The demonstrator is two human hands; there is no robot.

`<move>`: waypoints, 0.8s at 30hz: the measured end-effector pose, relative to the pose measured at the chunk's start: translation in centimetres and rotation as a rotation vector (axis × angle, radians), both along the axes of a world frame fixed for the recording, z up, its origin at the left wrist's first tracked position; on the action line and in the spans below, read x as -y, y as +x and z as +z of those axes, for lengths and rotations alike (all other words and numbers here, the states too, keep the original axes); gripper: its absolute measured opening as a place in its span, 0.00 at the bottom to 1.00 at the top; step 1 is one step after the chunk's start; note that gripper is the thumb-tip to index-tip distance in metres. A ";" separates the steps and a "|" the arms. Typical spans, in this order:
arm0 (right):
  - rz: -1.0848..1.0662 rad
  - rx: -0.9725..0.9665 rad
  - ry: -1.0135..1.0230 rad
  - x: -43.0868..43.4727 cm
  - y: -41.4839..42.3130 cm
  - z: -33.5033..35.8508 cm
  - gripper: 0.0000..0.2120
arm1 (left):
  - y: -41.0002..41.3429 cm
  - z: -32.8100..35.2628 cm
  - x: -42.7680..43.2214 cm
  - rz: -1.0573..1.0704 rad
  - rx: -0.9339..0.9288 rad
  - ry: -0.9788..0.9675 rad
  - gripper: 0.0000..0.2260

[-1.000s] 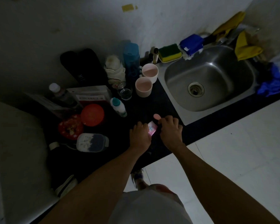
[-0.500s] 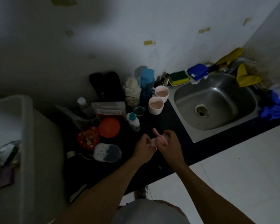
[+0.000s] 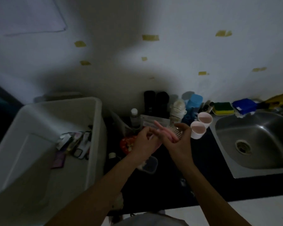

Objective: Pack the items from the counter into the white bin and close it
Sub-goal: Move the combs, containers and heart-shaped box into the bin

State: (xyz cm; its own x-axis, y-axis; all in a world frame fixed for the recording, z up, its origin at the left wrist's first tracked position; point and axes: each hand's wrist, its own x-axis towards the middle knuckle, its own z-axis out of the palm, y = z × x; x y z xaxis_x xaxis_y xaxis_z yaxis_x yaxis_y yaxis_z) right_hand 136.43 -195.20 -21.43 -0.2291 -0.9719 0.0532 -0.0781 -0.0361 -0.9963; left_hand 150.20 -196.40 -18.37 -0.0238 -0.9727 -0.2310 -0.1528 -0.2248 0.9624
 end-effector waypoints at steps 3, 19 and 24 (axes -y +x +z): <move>0.055 -0.011 -0.092 0.7 3.5 2.8 0.24 | 3.9 1.9 0.4 0.015 0.037 -0.104 0.06; 0.486 -0.130 -0.180 2.5 21.4 9.2 0.29 | 22.3 6.1 -1.6 0.359 0.052 -0.195 0.03; 0.532 -0.114 -0.106 1.8 27.6 8.0 0.24 | 27.9 4.3 -3.5 0.459 -0.016 -0.090 0.07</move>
State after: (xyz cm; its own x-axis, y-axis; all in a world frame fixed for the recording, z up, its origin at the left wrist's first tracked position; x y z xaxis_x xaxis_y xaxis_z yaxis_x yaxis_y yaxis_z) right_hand 164.01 -197.02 -13.41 0.3046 -0.9402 0.1526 -0.1286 -0.1994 -0.9714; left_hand 178.05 -192.85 -14.07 0.4110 -0.8996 -0.1480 -0.0416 -0.1806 0.9827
